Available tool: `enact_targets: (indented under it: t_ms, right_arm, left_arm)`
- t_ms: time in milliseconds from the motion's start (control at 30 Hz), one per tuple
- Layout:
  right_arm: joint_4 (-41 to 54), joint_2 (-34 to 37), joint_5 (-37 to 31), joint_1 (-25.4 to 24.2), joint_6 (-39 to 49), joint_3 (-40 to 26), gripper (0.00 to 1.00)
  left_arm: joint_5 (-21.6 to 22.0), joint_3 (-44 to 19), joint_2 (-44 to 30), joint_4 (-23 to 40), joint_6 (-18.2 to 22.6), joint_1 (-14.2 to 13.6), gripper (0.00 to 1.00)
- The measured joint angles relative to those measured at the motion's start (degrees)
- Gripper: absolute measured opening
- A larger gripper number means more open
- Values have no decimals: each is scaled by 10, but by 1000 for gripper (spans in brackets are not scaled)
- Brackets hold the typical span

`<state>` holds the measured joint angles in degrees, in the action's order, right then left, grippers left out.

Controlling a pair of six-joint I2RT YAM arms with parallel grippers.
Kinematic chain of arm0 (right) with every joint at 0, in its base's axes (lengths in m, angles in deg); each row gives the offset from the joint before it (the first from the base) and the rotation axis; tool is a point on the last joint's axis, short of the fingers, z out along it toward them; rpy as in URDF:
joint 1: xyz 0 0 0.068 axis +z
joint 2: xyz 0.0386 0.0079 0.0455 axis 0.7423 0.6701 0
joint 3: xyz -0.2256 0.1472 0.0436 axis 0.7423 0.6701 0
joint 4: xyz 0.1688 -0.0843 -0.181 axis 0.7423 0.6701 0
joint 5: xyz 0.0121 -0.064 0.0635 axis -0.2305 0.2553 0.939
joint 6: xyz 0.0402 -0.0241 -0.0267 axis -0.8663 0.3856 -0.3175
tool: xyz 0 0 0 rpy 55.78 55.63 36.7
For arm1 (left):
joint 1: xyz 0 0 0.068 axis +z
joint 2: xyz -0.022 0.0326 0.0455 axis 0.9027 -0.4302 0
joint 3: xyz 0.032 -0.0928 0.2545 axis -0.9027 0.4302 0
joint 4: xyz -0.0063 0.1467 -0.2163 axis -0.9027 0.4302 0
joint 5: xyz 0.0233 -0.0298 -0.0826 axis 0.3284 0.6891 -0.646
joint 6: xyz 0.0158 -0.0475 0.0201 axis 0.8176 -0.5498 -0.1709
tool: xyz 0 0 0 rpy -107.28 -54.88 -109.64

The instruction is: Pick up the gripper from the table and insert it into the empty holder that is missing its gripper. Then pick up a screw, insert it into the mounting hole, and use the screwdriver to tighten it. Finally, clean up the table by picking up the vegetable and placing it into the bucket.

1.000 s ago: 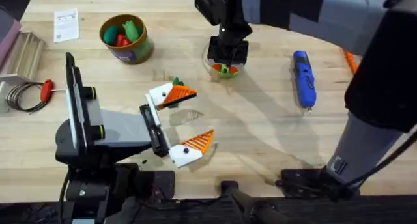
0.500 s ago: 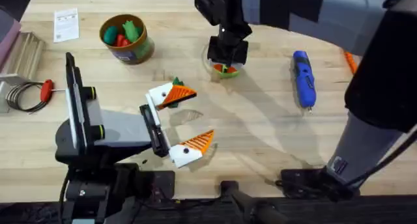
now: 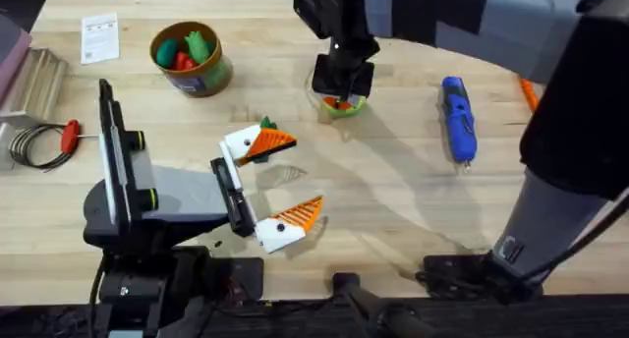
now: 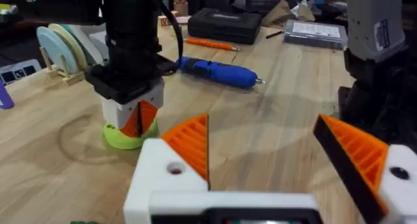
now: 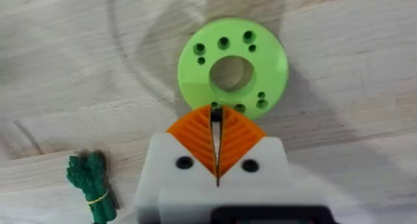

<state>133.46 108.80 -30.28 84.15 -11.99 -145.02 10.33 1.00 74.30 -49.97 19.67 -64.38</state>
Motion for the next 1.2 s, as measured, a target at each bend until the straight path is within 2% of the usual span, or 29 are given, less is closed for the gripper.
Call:
enact_targets:
  t_ms: [400,600,767,933,1200]
  right_arm:
    - [12,-8,-20,0,7,2,6]
    - [14,-78,-31,0,41,4,6]
    - [24,-157,-23,0,116,-4,6]
    - [55,-216,29,0,215,-34,6]
    - [160,-252,106,13,335,-101,6]
  left_arm:
    - [0,0,0,0,0,0,986]
    - [0,0,0,0,0,0,986]
    - [-1,0,0,0,0,0,986]
    - [-1,0,0,0,0,0,986]
    - [-1,0,0,0,0,0,986]
